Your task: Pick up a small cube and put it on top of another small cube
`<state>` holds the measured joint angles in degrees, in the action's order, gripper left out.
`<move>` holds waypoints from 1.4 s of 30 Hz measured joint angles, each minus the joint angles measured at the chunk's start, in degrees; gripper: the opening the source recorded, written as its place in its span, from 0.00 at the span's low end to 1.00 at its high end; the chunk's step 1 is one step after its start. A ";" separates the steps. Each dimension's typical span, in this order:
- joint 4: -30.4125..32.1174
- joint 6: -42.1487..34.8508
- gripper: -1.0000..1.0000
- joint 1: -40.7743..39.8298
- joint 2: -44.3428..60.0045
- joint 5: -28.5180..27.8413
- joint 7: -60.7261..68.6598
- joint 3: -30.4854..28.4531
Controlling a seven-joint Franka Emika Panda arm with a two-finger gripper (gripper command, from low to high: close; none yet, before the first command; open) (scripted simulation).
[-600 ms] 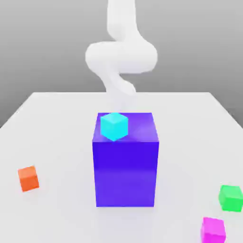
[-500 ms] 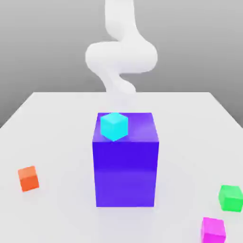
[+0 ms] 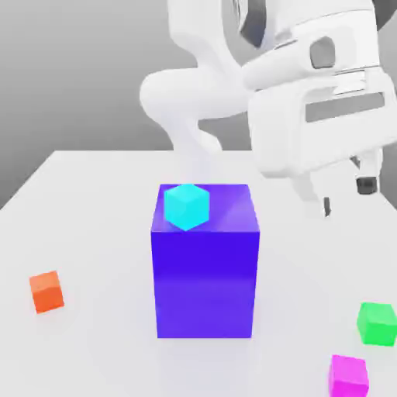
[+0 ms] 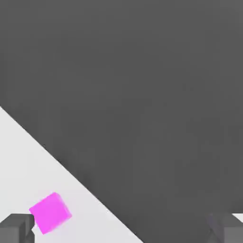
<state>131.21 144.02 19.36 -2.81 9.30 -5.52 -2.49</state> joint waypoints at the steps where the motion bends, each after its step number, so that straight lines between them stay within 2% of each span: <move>1: -0.01 0.63 0.50 0.77 2.04 -0.09 1.57 0.31; 6: -0.02 3.96 0.50 2.75 12.06 -2.35 8.15 1.65; 11: -0.01 7.34 0.50 5.04 21.79 -7.89 12.36 2.31; 15: -1.45 13.10 0.50 5.61 30.06 -9.07 12.99 2.25; 16: -1.83 14.49 0.00 5.60 31.89 -9.06 13.04 2.27; 23: -1.89 14.63 0.00 5.60 32.20 -9.11 13.04 2.29; 28: 0.58 8.06 0.00 6.57 23.25 -8.94 12.44 2.49; 33: 7.24 5.14 0.00 12.67 13.79 -9.96 5.50 6.63; 35: 8.93 5.98 0.00 14.35 12.84 -10.80 3.25 7.67; 38: 9.15 10.92 0.00 15.43 17.55 -12.01 1.90 7.24; 39: 9.09 12.56 1.00 15.69 19.24 -12.41 1.57 6.96; 42: 9.09 12.55 1.00 15.68 19.24 -12.41 1.57 6.96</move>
